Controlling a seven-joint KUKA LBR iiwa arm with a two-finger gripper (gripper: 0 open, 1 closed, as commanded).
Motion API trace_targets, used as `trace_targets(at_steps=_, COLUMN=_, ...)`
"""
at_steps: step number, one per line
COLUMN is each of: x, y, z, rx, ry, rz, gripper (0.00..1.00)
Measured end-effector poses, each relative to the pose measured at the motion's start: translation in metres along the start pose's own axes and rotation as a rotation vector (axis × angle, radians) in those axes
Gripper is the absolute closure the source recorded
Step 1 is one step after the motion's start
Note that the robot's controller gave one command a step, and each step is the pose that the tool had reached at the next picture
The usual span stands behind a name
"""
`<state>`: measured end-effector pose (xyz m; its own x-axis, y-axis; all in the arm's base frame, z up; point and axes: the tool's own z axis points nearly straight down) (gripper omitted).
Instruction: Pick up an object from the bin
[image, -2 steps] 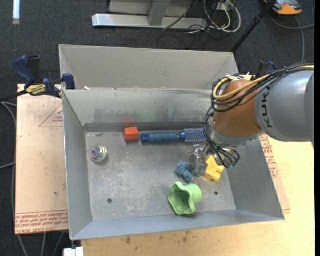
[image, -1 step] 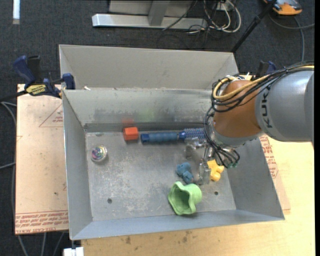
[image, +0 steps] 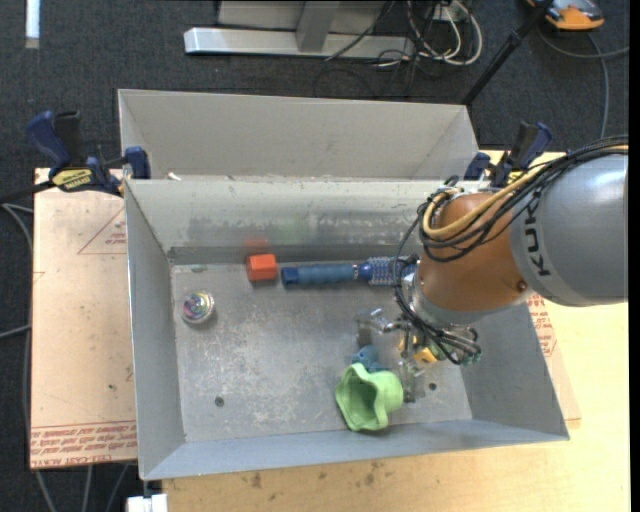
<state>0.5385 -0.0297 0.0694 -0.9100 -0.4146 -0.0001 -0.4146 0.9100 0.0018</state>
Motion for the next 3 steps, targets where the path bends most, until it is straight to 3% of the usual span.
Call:
trace_targets(at_steps=1, x=0.023, y=0.052, z=-0.002, rx=0.005, ry=-0.009, rz=-0.340, gripper=0.00)
trace_targets(at_steps=2, x=0.017, y=0.047, z=-0.006, rx=0.018, ry=-0.030, rz=-0.335, gripper=1.00)
trace_targets(at_steps=3, x=0.032, y=0.057, z=-0.142, rx=0.005, ry=-0.008, rz=-0.305, gripper=1.00)
